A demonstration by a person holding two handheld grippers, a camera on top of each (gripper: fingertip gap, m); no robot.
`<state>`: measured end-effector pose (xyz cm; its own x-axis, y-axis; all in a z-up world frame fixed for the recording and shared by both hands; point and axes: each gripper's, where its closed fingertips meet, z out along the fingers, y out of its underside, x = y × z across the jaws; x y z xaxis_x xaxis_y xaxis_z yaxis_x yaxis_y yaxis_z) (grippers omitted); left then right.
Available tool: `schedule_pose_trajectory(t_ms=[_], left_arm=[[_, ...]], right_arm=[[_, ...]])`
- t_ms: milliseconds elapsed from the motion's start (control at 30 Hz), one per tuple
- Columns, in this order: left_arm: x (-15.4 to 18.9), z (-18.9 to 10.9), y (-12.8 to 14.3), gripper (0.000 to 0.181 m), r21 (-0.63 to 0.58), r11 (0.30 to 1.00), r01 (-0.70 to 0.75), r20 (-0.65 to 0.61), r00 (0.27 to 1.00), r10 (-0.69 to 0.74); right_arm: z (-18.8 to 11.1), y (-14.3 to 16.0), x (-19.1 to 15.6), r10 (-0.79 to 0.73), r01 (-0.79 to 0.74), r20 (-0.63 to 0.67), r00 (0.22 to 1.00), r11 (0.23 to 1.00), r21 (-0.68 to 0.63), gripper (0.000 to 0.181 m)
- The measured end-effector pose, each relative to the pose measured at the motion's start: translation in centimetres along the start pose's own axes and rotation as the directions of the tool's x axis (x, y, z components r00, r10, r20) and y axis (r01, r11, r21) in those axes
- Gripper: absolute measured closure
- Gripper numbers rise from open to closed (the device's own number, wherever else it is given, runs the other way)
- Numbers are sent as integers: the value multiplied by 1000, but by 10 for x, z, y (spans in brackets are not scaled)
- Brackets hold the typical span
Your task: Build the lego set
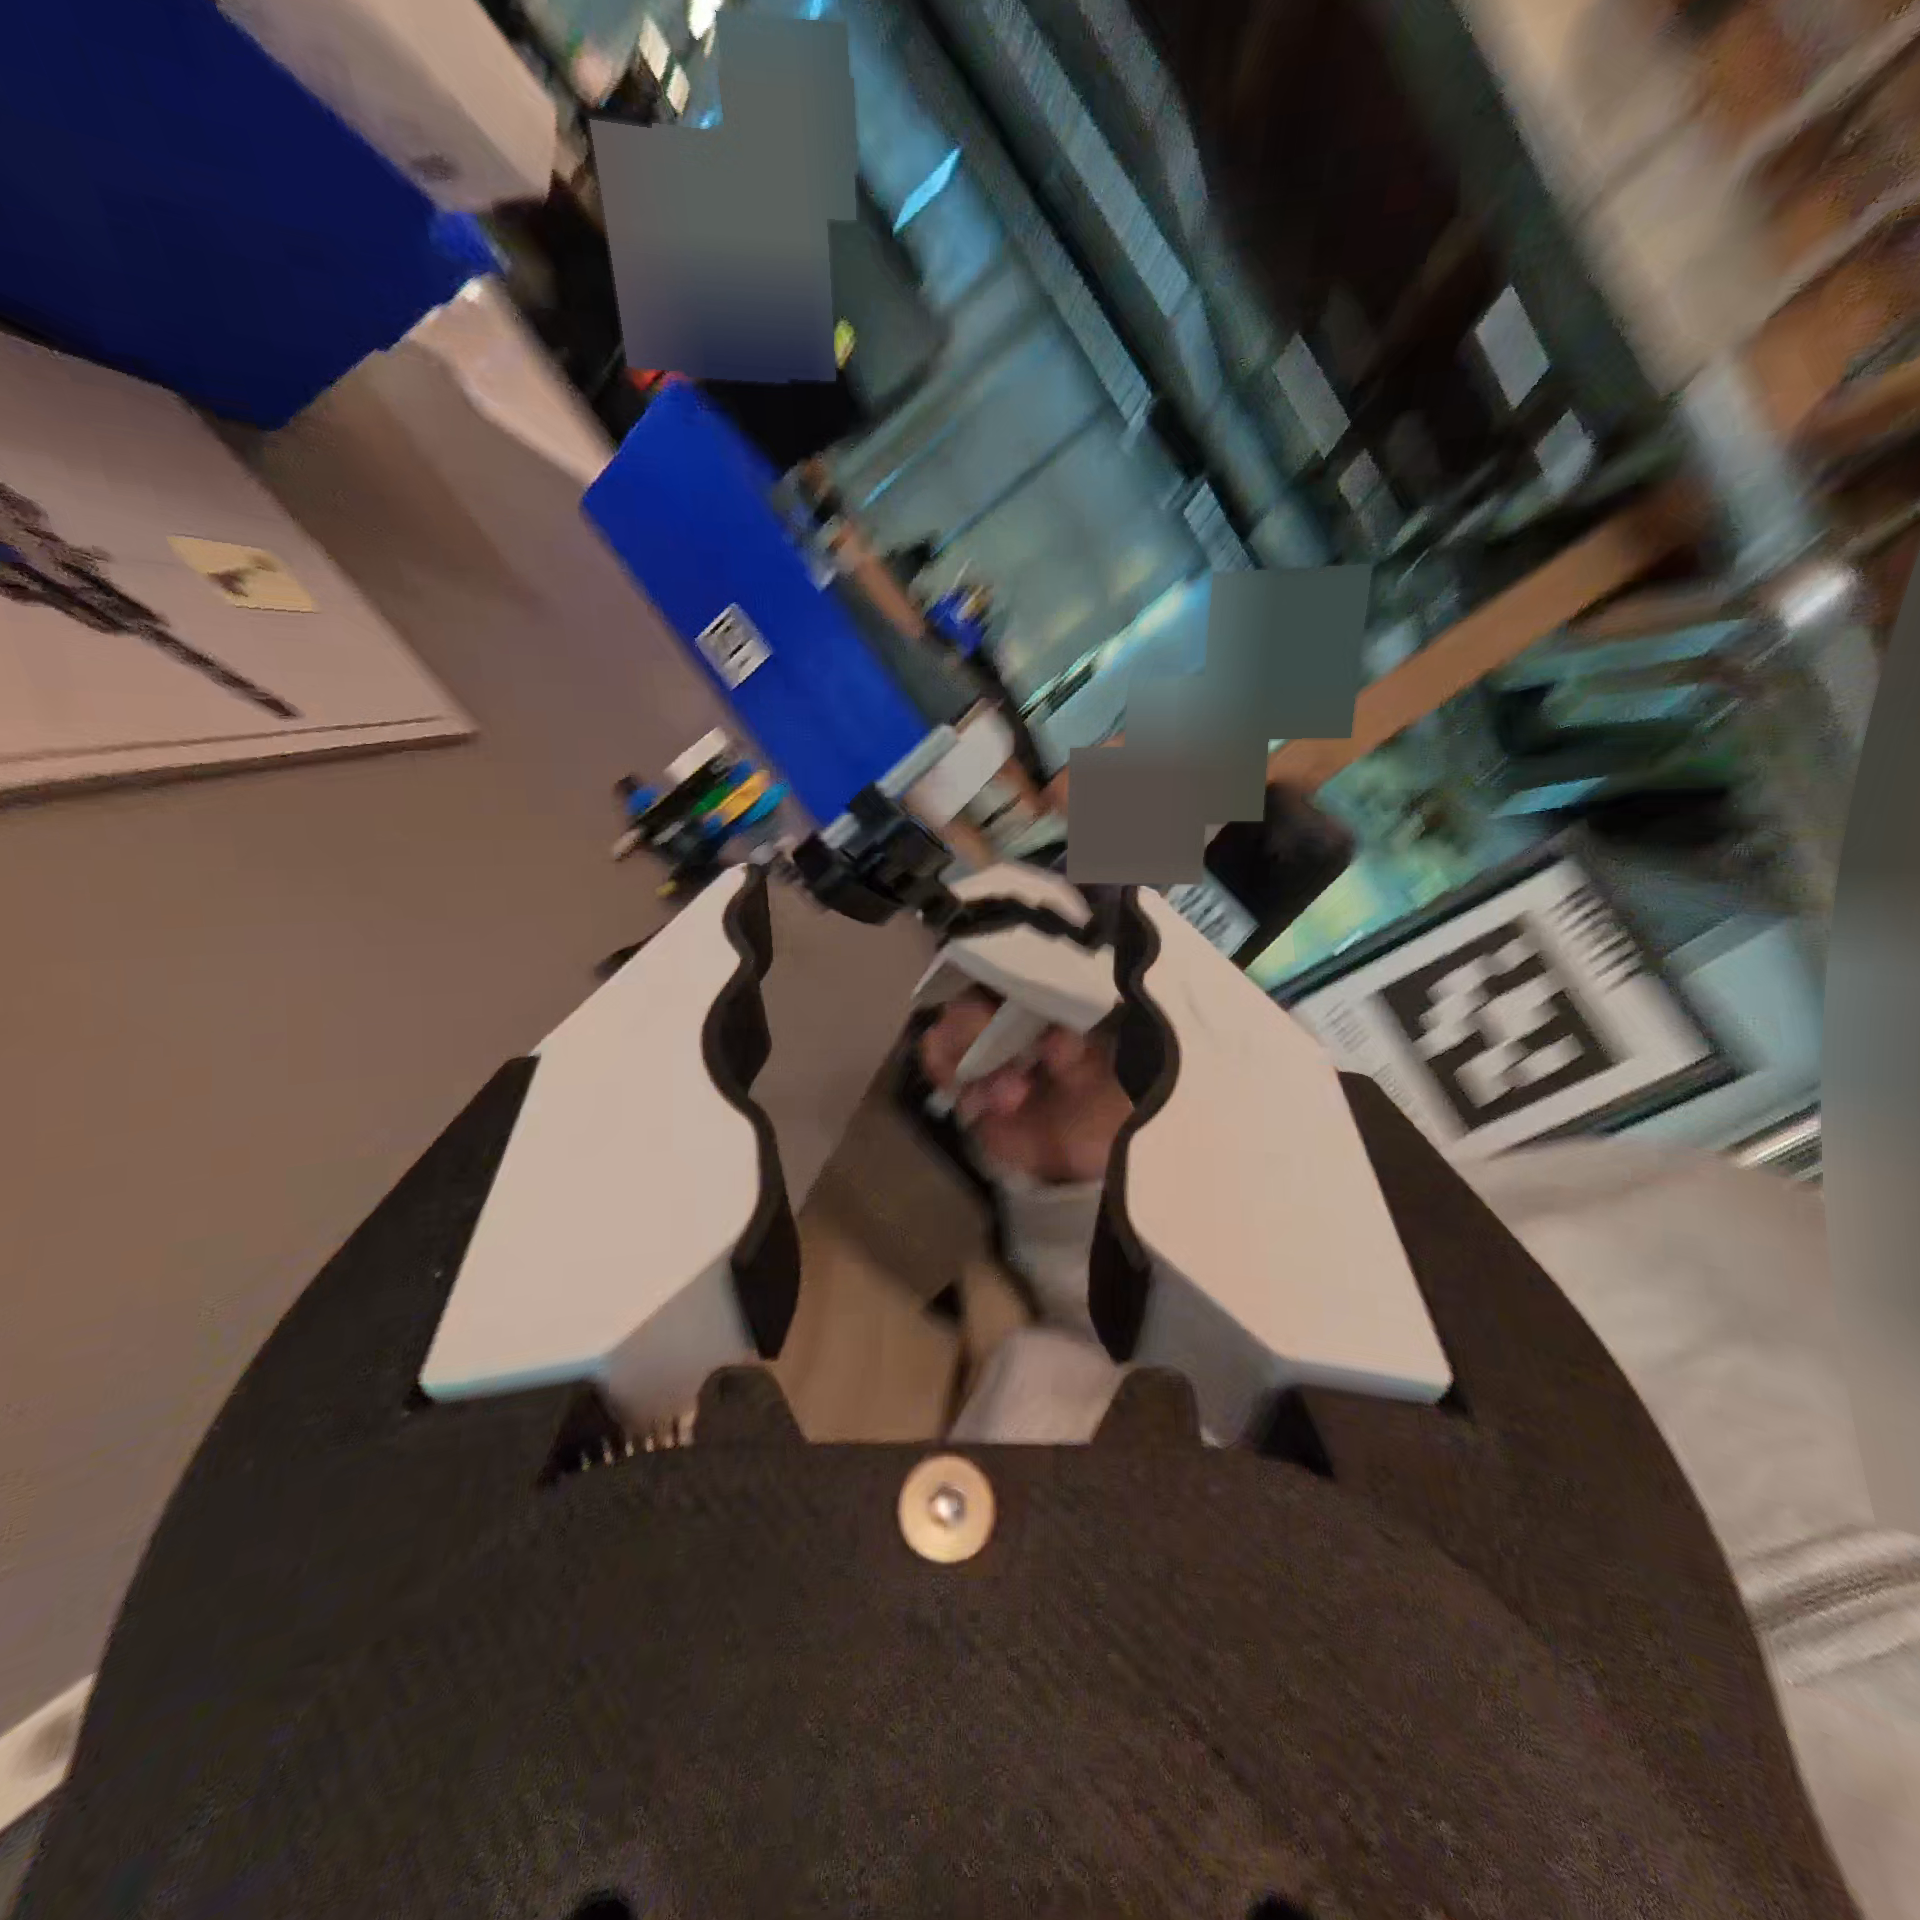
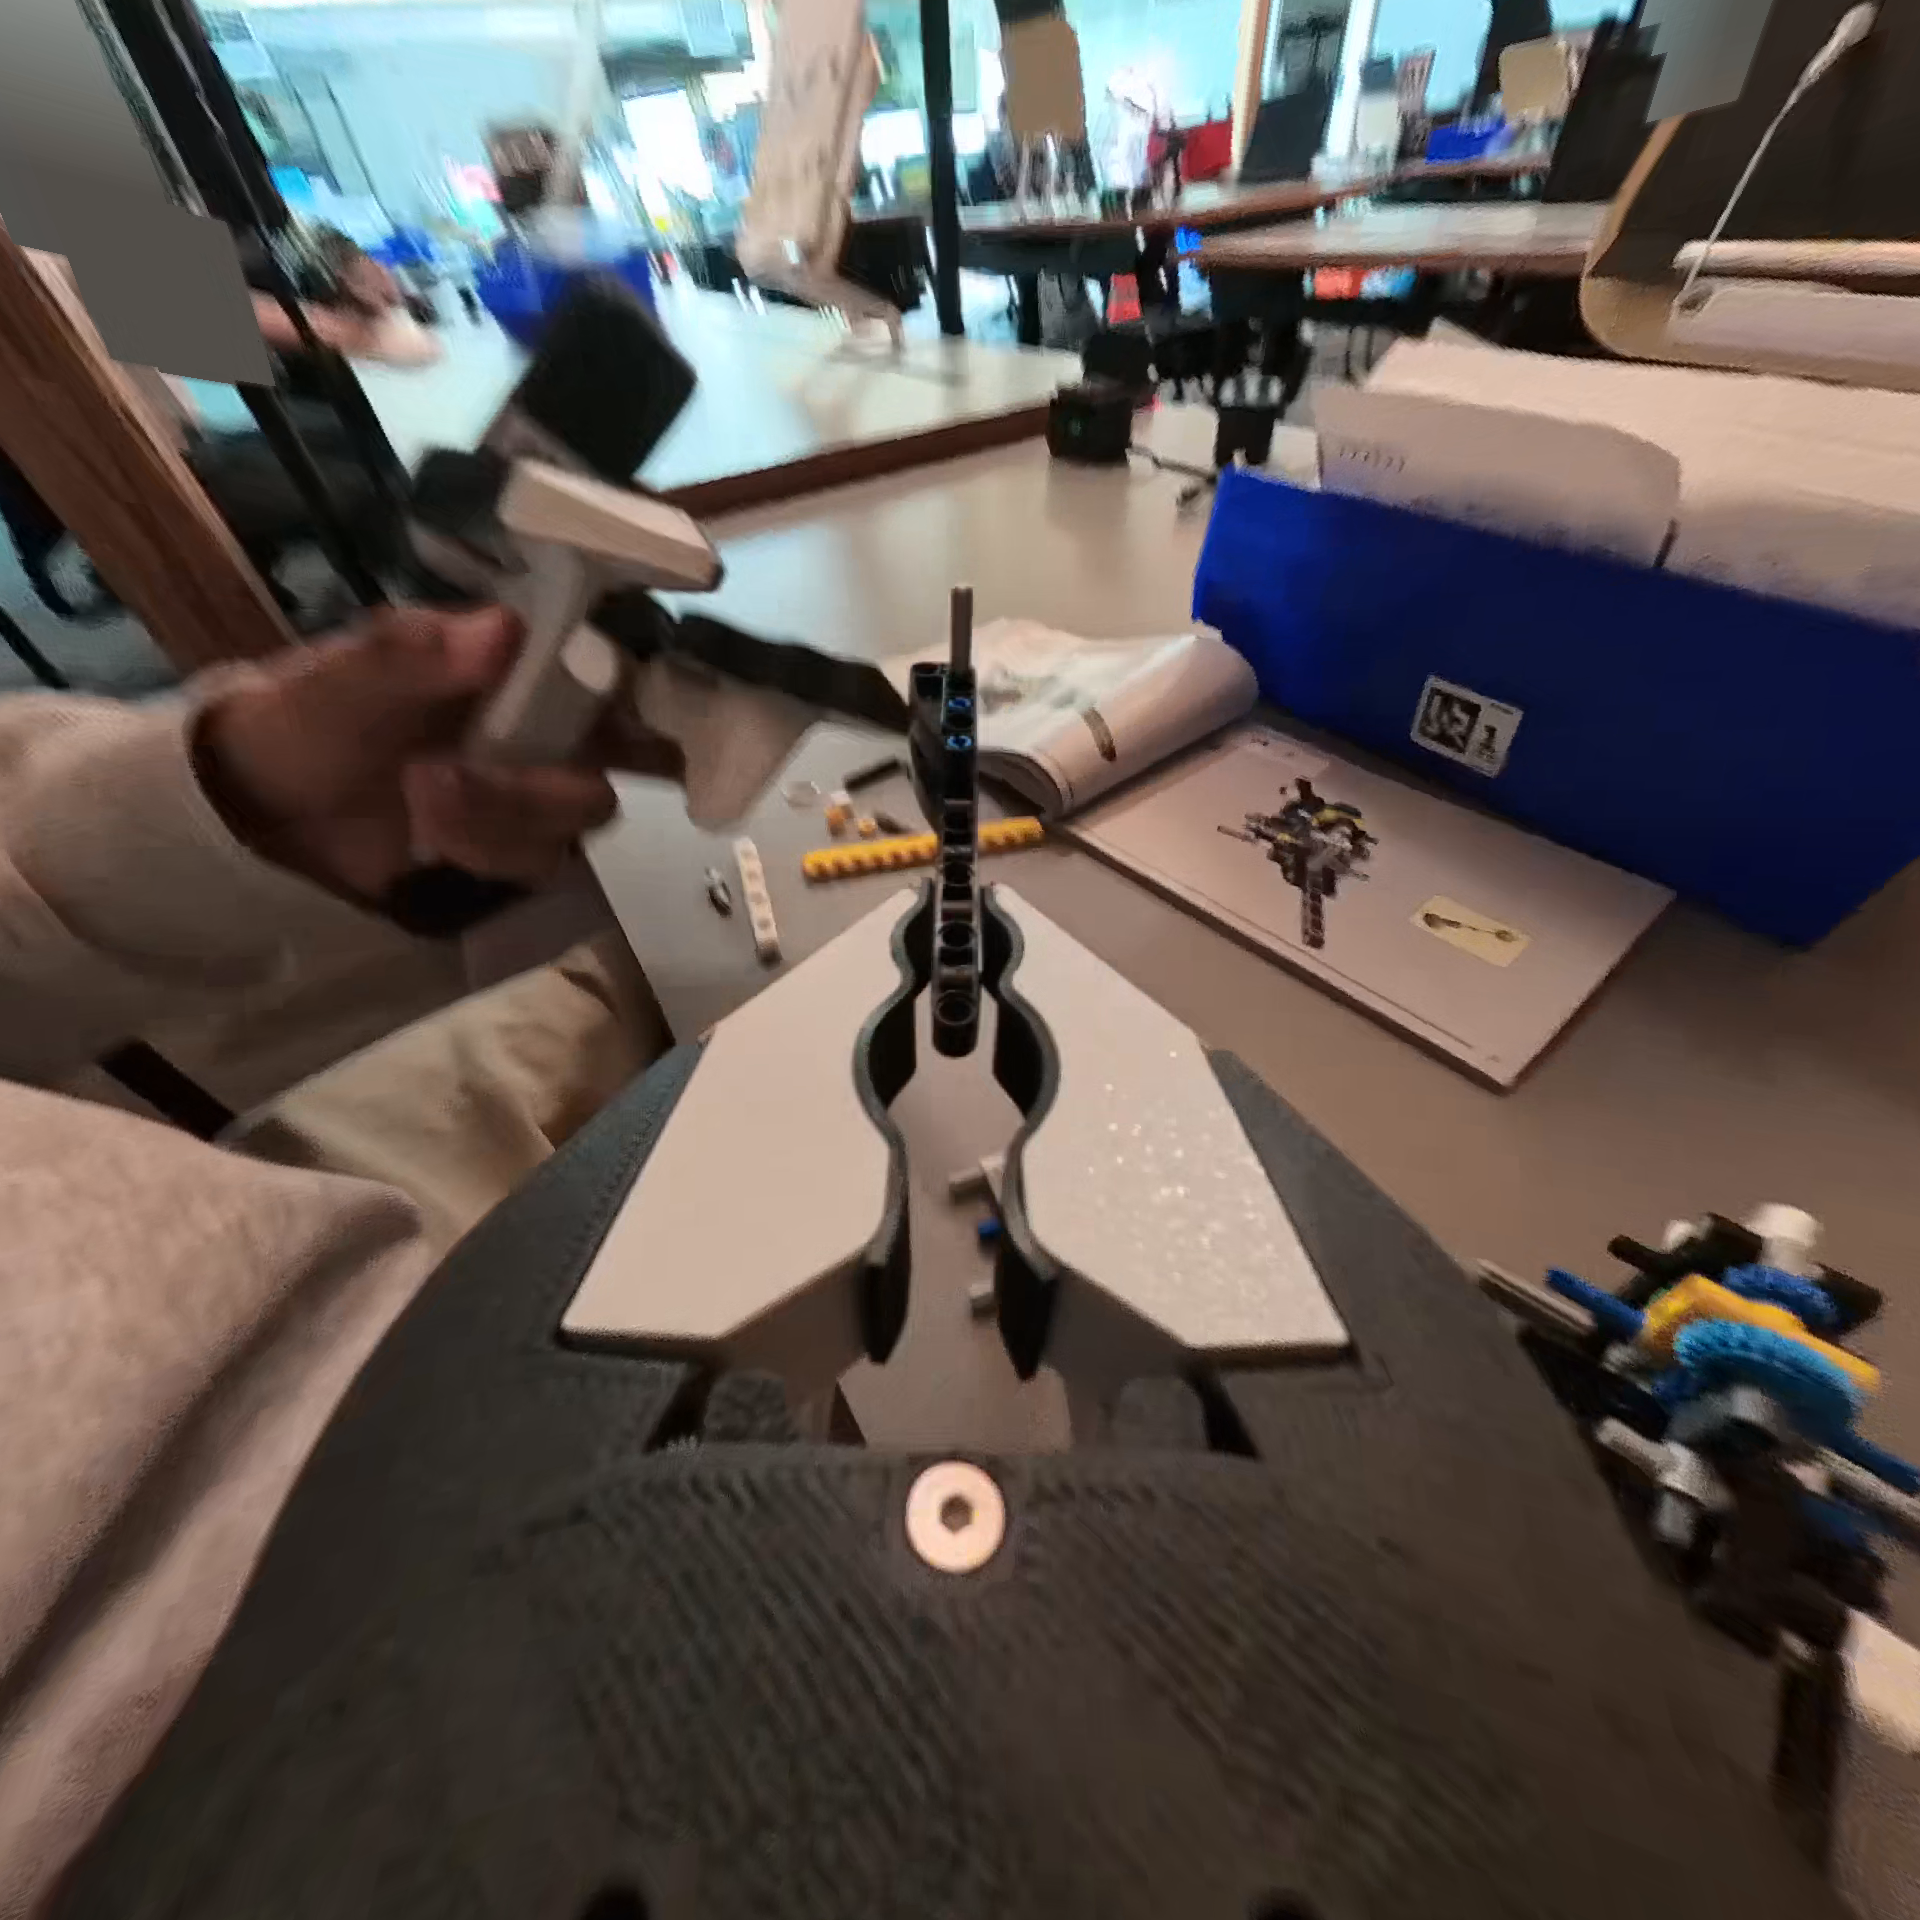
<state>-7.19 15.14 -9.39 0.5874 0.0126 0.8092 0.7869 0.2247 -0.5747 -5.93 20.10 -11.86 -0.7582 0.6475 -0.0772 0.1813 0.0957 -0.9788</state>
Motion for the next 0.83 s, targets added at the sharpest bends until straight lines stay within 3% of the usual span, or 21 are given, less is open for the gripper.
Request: schedule_pose_trajectory(t_ms=[67,133,267,433,767,833], left_arm=[[6,6,-2,122,94,984,148,-123,983,-136],[18,7,-5,129,150,962,230,-257,948,-187],[50,-1,-9,154,226,952,208,-440,893,-91],[68,-8,-10,162,257,962,93,-437,899,29],[66,-11,-10,167,255,962,99,-437,899,23],[65,-14,-13,168,257,959,119,-458,889,12]], right_arm=[[-3,-13,-6,46,-49,34,998,995,89,175],[-6,-28,-17,81,-94,76,994,978,185,176],[-9,-47,-35,174,-213,150,973,929,304,175],[-6,-51,-52,232,-298,229,946,899,321,176],[2,-39,-65,200,-255,226,953,935,247,175],[3,-36,-68,169,-222,235,957,949,224,165]])
